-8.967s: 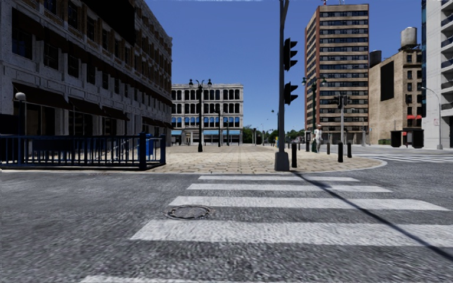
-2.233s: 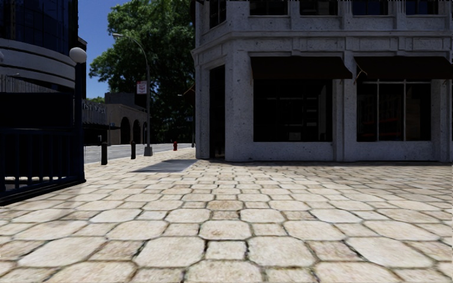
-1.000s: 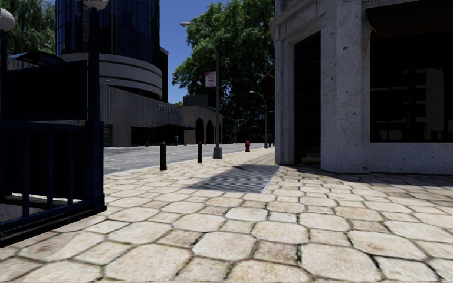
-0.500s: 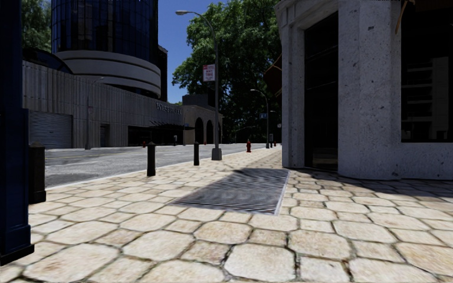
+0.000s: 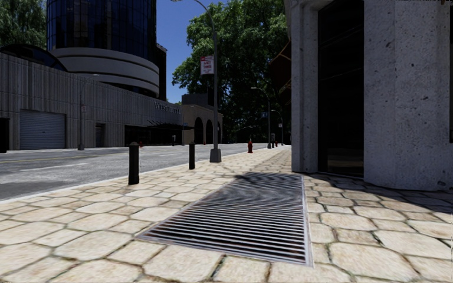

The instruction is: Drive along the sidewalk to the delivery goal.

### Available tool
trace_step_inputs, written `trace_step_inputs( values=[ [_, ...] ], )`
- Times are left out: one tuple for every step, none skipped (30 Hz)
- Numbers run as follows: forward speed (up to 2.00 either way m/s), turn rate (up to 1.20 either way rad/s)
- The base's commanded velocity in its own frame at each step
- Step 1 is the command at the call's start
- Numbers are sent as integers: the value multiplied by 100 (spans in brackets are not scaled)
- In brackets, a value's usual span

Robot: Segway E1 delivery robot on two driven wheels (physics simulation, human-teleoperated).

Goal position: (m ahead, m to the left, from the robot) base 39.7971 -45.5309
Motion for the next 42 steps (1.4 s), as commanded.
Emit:
trace_step_inputs(
  values=[
    [196, 0],
    [196, 0],
    [196, 0],
    [196, 0],
    [196, 0],
    [196, 0],
    [196, 0],
    [196, 0],
    [196, 0],
    [196, 0],
    [196, 0],
    [196, 0],
    [196, 0],
    [196, 0],
    [196, 0],
    [196, 0],
    [196, 0],
    [196, 0],
    [196, 0],
    [196, 0],
    [196, 0],
    [196, 0],
    [196, 0],
    [196, 0],
    [196, 0],
    [196, 0],
    [196, 0],
    [196, 0],
    [196, 0],
    [196, 0],
    [196, 0],
    [196, 0],
    [196, 0],
    [196, 0],
    [196, 0],
    [196, 0],
    [196, 0],
    [196, 0],
    [196, 0],
    [196, 0],
    [196, 0],
    [196, 0]
  ],
)
